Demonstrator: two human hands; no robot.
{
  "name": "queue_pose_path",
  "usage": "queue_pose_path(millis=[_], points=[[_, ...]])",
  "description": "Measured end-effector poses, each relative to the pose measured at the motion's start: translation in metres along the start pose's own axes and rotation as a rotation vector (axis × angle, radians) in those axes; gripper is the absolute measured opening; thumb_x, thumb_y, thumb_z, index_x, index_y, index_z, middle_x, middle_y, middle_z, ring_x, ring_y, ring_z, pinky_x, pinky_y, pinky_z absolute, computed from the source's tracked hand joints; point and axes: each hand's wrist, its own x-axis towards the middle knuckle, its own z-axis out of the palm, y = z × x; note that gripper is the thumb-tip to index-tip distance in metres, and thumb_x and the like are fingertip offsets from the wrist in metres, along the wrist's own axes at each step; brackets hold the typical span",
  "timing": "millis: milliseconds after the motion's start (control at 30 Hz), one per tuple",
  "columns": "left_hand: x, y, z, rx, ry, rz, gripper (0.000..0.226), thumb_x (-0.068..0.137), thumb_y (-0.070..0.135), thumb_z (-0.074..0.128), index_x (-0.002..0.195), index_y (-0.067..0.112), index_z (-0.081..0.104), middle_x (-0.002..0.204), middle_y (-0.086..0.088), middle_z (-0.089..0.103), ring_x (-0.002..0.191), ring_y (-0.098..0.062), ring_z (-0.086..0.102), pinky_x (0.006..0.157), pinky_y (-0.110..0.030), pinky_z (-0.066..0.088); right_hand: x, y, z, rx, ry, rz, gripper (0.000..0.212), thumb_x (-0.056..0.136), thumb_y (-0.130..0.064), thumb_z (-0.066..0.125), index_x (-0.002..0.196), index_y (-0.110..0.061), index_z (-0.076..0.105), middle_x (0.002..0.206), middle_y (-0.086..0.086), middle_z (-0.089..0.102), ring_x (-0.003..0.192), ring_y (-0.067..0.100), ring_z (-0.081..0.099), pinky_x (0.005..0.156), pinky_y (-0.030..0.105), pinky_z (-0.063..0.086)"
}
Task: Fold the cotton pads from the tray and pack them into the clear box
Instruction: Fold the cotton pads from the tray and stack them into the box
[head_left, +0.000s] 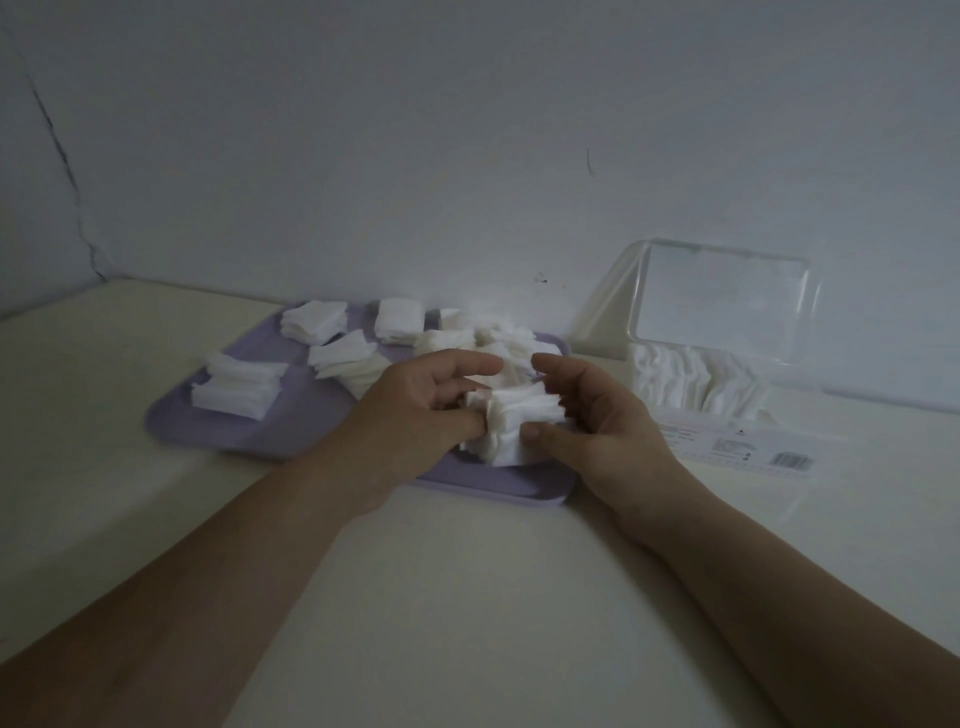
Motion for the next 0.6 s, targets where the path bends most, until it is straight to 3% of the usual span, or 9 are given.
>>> queue_pose_path(millis=[133, 300, 500, 600], points=[[0.0012, -0.0008, -0.0007, 0.010, 0.006, -0.016, 0.052, 0.087, -0.017, 0.063, 0.122, 0.020, 0.069, 0.109, -0.002, 0.080, 0.097, -0.017, 0.075, 0.079, -0.024, 0.059, -0.0036, -0.0016, -0.0005, -0.067, -0.087, -0.056, 0.051, 0.090, 0.015, 0.066, 0.122, -0.024, 0.070, 0.122, 0.000, 0.075, 0.115, 0.013, 0.069, 0.100, 0.024, 0.054], [0.0038, -0.0012, -0.0046, 0.042, 0.151, -0.074, 0.036, 0.087, -0.006, 0.067, 0.106, 0.024, 0.074, 0.095, 0.001, 0.080, 0.062, -0.004, 0.064, 0.057, -0.023, 0.050, -0.0030, -0.0011, 0.0031, -0.201, 0.003, -0.103, 0.056, 0.087, 0.019, 0.059, 0.115, -0.029, 0.072, 0.118, -0.003, 0.075, 0.111, 0.006, 0.070, 0.097, 0.019, 0.052], [0.0005, -0.0005, -0.0008, 0.124, 0.132, -0.067, 0.025, 0.087, -0.001, 0.074, 0.102, 0.018, 0.077, 0.092, -0.001, 0.079, 0.061, 0.008, 0.062, 0.054, -0.007, 0.044, -0.0026, -0.0007, 0.0044, -0.370, 0.008, -0.131, 0.069, 0.084, 0.018, 0.049, 0.127, -0.035, 0.065, 0.126, -0.006, 0.069, 0.115, 0.000, 0.064, 0.093, 0.009, 0.046], [0.0006, 0.0009, -0.0003, 0.129, 0.175, -0.087, 0.023, 0.087, -0.004, 0.069, 0.099, 0.012, 0.078, 0.071, -0.002, 0.074, 0.053, 0.002, 0.060, 0.049, -0.011, 0.043, -0.0018, 0.0017, 0.0043, -0.377, -0.008, -0.096, 0.072, 0.083, 0.018, 0.050, 0.129, -0.036, 0.064, 0.126, -0.007, 0.069, 0.115, 0.000, 0.065, 0.095, 0.013, 0.048]])
